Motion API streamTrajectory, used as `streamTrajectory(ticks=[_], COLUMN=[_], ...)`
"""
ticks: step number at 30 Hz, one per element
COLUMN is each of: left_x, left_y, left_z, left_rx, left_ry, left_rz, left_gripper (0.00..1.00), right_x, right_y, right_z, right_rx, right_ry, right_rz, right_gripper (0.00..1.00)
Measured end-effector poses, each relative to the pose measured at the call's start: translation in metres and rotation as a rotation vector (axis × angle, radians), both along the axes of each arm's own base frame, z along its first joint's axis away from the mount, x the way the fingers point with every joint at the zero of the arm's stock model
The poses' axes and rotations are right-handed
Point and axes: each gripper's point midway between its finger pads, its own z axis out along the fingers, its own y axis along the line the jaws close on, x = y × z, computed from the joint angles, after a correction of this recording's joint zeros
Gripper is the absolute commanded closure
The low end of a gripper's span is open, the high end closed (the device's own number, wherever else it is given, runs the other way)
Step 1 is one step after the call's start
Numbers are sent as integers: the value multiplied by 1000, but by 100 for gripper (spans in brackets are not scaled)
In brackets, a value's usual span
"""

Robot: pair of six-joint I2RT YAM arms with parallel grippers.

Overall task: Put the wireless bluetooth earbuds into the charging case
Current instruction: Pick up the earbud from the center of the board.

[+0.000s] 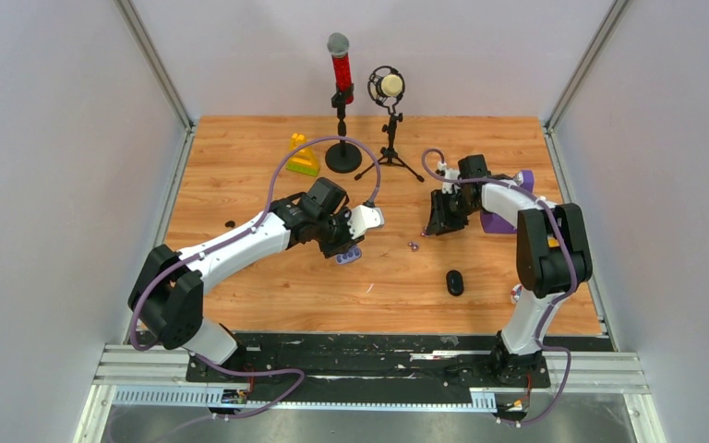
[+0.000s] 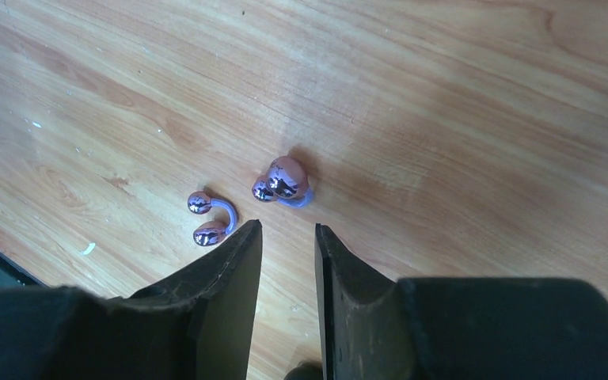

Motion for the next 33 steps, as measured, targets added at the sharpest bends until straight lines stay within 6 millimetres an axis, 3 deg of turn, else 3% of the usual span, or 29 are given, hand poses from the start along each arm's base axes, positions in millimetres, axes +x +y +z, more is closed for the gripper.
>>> streamTrajectory(ticks=[11,33], left_x=[0,0], left_y=[0,0], left_z=[0,0], left_rx=[1,1], left_ry=[-1,-1], left_rz=[1,1], left_gripper=[100,100], right_x=[2,8], right_y=[-3,4], right_z=[-13,-14], right_rx=[-1,57], right_ry=[36,60], right_rz=[-37,-53], right_gripper=[71,71])
